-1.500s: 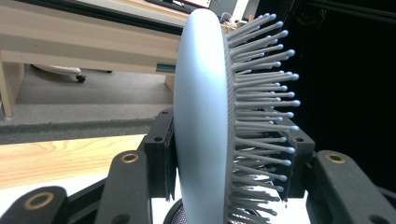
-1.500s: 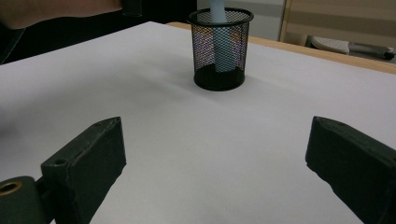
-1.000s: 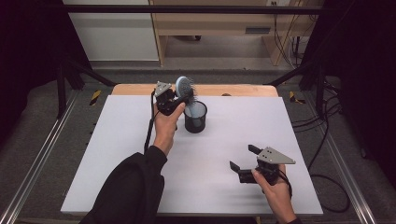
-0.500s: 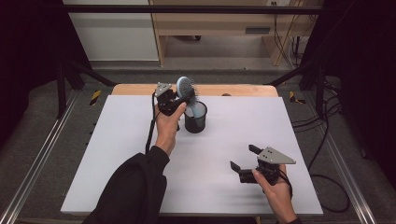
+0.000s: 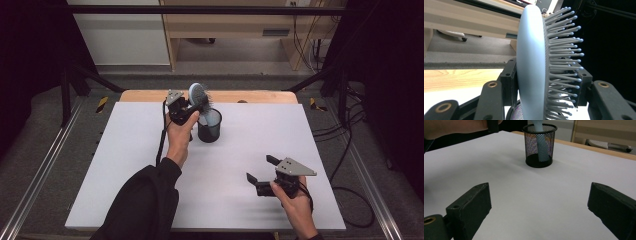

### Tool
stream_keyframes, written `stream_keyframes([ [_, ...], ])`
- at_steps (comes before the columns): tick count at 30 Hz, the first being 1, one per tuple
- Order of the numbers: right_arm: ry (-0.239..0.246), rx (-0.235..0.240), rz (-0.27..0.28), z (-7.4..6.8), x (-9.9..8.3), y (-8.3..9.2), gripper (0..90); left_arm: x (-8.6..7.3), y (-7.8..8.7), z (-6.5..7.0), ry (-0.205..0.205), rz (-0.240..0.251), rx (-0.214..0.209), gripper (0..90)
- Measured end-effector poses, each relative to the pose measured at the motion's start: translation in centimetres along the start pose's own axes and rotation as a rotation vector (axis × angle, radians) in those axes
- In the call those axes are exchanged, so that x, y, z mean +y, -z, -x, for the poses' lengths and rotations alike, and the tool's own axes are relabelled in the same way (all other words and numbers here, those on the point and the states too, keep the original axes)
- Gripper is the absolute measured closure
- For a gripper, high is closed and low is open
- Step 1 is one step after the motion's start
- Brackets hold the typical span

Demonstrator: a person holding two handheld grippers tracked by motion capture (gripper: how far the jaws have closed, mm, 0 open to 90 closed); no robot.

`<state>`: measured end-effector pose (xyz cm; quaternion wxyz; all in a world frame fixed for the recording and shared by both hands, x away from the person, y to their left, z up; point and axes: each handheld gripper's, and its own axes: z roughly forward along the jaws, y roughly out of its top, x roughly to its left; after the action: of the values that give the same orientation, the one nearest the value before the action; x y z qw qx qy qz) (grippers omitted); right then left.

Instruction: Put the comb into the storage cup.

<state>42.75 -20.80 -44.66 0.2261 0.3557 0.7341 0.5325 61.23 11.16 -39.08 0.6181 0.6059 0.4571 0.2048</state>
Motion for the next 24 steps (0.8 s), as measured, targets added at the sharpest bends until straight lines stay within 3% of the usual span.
stream_keyframes([
  [9, 0.001, 0.006, -0.004, 0.0, 0.0, 0.0, 5.1, -0.2, 0.6, -0.9, 0.029, 0.005, 0.0, 48.5],
  [24, 0.001, 0.008, -0.004, 0.0, 0.0, -0.1, 5.0, -0.4, 1.3, -1.6, 0.039, 0.003, -0.003, 47.0],
])
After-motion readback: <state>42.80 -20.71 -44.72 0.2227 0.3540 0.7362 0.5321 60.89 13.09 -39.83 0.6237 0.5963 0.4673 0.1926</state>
